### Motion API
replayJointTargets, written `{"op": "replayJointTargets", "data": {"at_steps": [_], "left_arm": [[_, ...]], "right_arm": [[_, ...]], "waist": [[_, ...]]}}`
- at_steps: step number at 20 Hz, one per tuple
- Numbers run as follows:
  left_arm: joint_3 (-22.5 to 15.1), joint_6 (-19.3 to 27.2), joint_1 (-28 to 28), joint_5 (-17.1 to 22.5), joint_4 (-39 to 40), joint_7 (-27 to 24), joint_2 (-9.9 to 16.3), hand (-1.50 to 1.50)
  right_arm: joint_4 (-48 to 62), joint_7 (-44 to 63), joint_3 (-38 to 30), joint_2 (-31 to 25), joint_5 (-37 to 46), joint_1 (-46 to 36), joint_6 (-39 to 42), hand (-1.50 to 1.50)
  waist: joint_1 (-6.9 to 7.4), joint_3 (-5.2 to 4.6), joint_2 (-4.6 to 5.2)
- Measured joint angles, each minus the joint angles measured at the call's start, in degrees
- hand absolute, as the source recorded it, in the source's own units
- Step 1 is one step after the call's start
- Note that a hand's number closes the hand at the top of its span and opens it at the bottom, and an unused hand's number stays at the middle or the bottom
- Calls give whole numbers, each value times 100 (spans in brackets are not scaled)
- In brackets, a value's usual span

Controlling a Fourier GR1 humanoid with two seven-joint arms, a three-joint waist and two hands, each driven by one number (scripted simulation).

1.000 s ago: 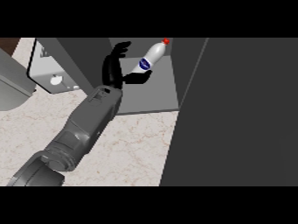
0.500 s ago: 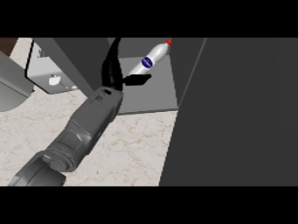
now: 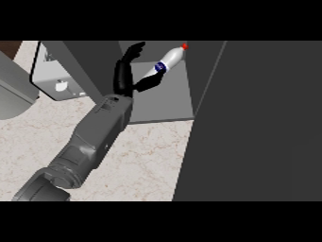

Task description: Pick up the bottled water, place it into the cabinet and close the cabinet

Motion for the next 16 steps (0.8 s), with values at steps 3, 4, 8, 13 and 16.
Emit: {"op": "replayJointTargets", "data": {"at_steps": [3, 4, 8, 13, 16], "left_arm": [[152, -571, 68, 187, -249, -298, -13, 150], [183, -741, 84, 245, -302, -374, -16, 150], [149, -1409, 211, 459, -511, -579, -35, 150], [-125, -2153, 351, 795, -825, -544, -39, 150], [-376, -2575, 532, 1018, -1157, -351, -36, 150]], "right_arm": [[-6, 19, 29, 6, 2, -2, -42, -150], [-8, 56, 40, -2, 7, -10, -56, -150], [-17, 24, 106, -25, 20, 91, -128, -150], [-27, 162, 78, -31, 51, 11, -228, -150], [-37, 169, 62, -72, 71, 4, -289, -150]], "waist": [[56, 0, -30], [64, 0, -38], [106, 3, -66], [155, 0, -86], [206, 2, -111]]}}
